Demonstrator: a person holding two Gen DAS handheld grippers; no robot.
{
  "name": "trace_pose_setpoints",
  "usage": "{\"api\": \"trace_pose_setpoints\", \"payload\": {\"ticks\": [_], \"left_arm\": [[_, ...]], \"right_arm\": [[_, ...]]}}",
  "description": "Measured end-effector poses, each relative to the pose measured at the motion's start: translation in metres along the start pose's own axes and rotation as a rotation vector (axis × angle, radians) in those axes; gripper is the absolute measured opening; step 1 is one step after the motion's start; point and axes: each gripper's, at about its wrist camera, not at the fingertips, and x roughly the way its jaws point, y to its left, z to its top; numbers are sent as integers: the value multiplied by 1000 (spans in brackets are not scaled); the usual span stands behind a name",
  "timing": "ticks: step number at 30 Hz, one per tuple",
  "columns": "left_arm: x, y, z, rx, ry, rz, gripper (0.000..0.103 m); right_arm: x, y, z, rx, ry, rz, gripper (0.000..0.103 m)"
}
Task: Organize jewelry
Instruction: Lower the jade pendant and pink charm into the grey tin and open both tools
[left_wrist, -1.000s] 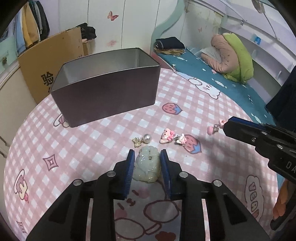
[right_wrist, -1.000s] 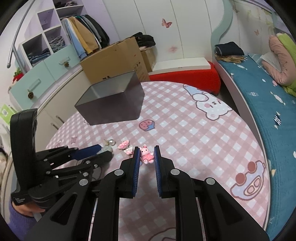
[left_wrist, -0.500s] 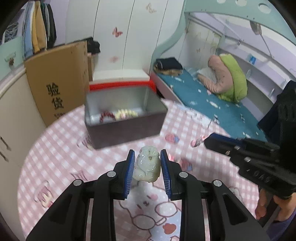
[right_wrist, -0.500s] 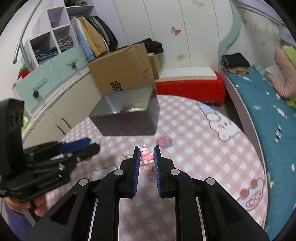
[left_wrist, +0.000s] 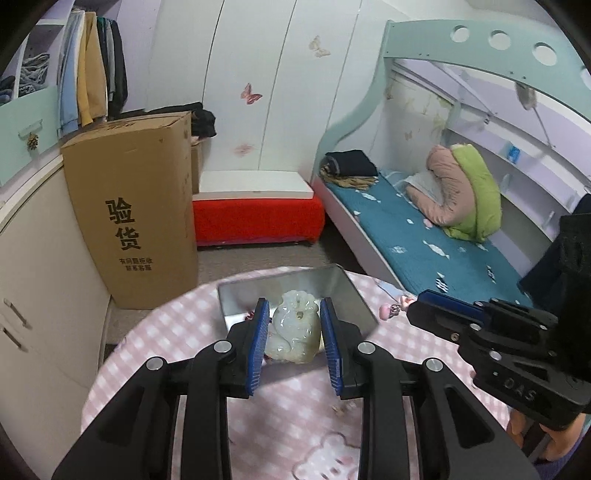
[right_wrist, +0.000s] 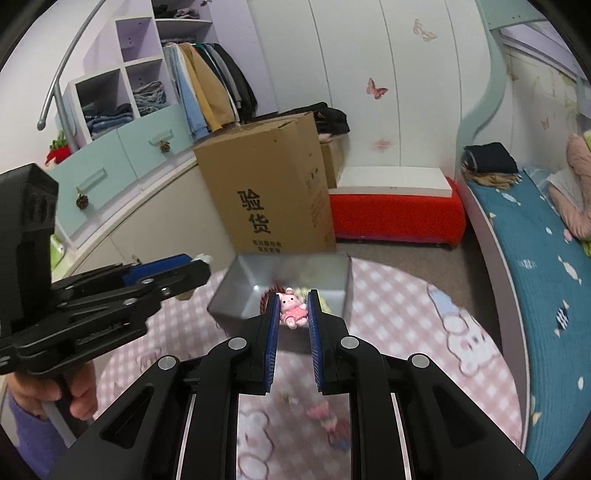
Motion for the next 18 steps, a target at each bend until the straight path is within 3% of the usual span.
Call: {"api": "trace_pose_setpoints", "payload": {"ticks": [7,18], "left_arm": [[41,13,7,-19,71,17,26],[90,15,-4,-7,168,36,26]], "right_arm": [[42,3,11,1,53,1,16],[83,-13,-1,30,123,-24,16]]}}
